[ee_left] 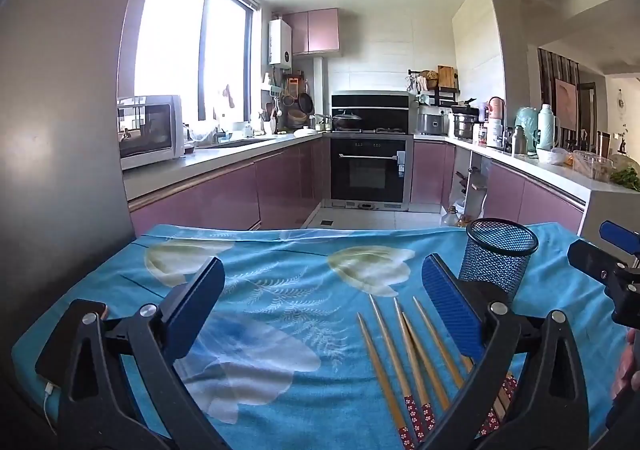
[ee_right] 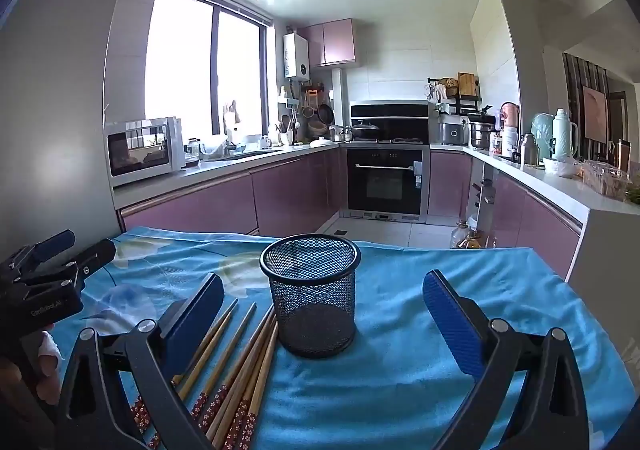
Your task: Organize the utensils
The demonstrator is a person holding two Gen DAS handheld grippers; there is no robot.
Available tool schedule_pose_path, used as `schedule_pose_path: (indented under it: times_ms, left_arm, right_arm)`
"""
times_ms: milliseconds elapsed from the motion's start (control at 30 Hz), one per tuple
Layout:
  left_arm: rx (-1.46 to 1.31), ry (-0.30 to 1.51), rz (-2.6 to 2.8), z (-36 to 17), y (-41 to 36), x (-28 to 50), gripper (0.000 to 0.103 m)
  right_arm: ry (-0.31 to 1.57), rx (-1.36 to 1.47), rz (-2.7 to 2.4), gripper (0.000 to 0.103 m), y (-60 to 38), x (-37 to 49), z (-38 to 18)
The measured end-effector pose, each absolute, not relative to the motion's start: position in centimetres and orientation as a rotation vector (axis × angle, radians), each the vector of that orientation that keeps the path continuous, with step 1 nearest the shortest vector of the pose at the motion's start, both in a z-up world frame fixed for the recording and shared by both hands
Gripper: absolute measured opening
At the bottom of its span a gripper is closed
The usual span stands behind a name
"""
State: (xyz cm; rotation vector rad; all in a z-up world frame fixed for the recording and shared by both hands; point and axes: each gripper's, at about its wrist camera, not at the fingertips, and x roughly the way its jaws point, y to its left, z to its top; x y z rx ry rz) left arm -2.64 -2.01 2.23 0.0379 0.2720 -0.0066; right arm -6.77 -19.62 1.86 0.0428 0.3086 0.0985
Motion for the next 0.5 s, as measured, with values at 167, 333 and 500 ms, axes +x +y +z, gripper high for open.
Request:
schedule_pose_path:
  times_ms: [167, 333, 500]
  left_arm:
    - [0.026, 0.249, -0.019, 1.6, -0.8, -3.7, 0.097]
    - [0.024, 0.244, -0.021, 1.7, -0.8, -4.0, 0.097]
    - [0.025, 0.244, -0.023, 1.6, -0.7, -4.1, 0.097]
  right_arm:
    - [0.301, 0.048, 0.107, 0.097, -19.5, -6.8, 1.8]
    - [0.294, 0.047, 0.102, 0.097, -19.4, -7.0, 1.7]
    - [0.287, 0.043, 0.101, 0.097, -19.3, -7.1, 1.7]
